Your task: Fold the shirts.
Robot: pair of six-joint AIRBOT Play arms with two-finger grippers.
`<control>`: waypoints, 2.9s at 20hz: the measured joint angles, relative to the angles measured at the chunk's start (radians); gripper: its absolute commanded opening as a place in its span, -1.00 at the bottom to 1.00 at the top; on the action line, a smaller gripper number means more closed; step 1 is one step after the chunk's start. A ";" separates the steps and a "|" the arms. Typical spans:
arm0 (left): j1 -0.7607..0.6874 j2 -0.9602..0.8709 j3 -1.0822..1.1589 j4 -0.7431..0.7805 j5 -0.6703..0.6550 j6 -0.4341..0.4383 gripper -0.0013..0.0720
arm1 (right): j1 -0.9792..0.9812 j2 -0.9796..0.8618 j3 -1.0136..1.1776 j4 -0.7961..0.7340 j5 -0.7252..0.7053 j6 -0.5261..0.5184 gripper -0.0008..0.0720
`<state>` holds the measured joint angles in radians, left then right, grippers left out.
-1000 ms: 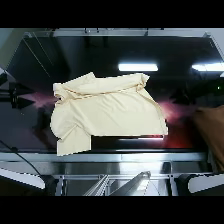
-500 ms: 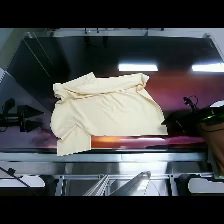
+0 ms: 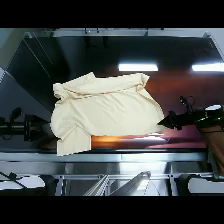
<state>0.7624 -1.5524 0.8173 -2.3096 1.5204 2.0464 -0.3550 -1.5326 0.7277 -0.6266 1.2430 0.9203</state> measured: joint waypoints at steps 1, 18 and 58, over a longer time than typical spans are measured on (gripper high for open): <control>0.000 0.000 -0.008 0.021 -0.005 -0.011 0.75 | 0.001 0.000 0.000 0.009 0.004 -0.004 -0.92; -0.313 0.002 -0.029 0.010 -0.256 -0.056 -0.92 | 0.001 0.000 0.000 0.037 0.042 -0.024 -0.93; -0.422 -0.541 1.038 -0.344 0.014 -0.003 -0.90 | 0.138 -0.113 0.550 0.211 -0.452 -0.082 -0.93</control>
<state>0.3401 -2.0933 1.8549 -2.6541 1.5345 2.0438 -0.2165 -1.6459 1.2778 -0.4160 0.7906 0.8379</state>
